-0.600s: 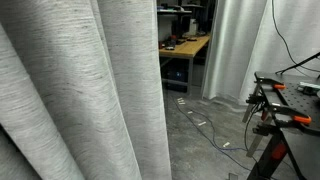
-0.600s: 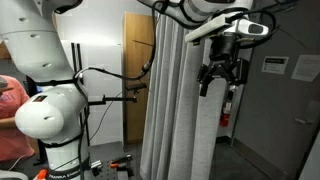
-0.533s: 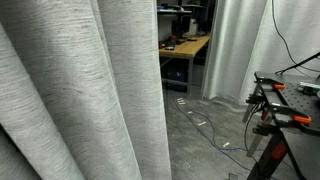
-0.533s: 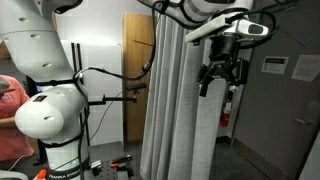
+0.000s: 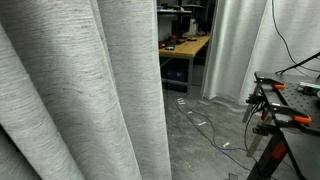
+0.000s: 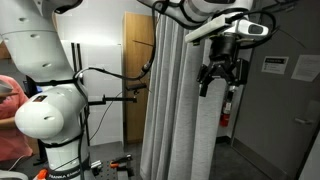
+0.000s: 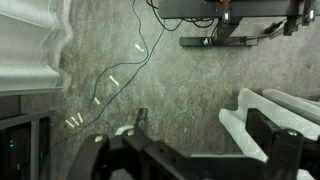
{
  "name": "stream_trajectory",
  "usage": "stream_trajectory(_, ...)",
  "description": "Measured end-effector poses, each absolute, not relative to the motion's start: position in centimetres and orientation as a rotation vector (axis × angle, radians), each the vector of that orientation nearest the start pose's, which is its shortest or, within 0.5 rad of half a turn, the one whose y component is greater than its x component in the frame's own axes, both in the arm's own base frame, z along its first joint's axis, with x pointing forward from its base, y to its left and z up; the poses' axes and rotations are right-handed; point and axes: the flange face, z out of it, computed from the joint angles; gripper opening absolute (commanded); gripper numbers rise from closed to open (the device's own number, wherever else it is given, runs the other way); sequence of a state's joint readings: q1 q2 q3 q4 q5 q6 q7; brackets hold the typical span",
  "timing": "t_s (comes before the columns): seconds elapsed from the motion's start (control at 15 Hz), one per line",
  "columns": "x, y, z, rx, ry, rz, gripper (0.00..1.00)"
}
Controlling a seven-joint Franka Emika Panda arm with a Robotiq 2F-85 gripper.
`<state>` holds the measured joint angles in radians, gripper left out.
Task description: Draw the curtain closed
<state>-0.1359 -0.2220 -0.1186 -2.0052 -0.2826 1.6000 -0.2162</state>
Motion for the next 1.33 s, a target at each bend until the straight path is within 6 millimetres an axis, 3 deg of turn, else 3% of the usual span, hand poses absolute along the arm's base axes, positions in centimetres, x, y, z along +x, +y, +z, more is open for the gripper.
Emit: stream_trajectory(1.33, 45.49, -14.43, 54.24, -3.338, -0.031, 0.348, 1.00)
